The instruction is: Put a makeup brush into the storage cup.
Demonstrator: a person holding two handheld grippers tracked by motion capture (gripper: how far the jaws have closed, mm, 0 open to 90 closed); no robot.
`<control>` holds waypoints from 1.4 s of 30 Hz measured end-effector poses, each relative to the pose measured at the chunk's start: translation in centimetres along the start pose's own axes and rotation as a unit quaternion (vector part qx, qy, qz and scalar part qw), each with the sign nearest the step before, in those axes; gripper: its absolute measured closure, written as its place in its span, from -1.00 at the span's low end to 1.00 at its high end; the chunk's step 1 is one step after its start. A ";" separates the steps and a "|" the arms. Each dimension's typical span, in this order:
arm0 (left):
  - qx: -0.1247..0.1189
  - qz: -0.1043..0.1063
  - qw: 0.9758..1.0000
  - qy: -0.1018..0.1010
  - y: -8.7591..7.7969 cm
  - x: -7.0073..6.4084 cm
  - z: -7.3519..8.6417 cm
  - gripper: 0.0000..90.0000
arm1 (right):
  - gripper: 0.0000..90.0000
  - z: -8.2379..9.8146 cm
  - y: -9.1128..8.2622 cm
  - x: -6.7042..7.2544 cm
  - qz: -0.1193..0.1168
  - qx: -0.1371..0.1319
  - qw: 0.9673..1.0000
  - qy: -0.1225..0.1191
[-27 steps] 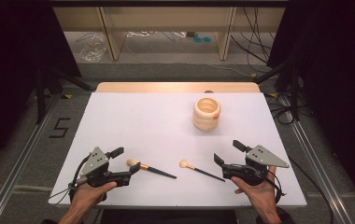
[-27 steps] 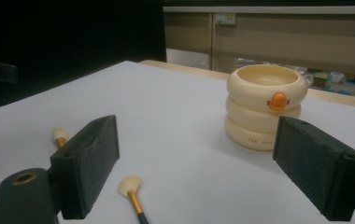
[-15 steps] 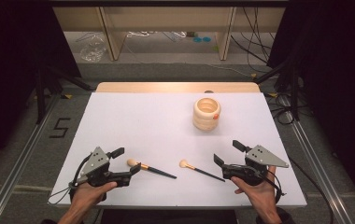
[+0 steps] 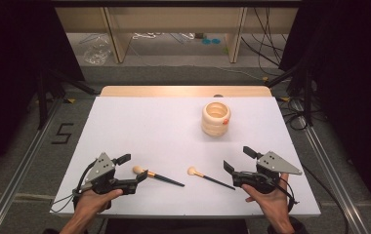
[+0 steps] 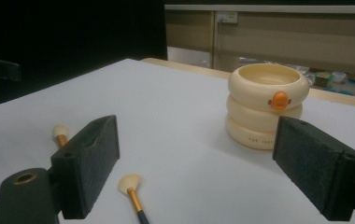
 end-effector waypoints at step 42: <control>0.192 0.108 0.966 0.134 3.9 0.8 1.0 -0.48 | -0.63 0.1 0.3 -0.3 -0.003 0.000 1.000 -0.025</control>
Point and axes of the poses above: each handheld gripper's, and its own axes: y roughly forward along the jaws, z roughly out of its underside, x roughly to its left, the point moved 8 cm from there along y, roughly forward along the jaws, and after that the axes turned 7 degrees about -x, right-handed, at the moved point
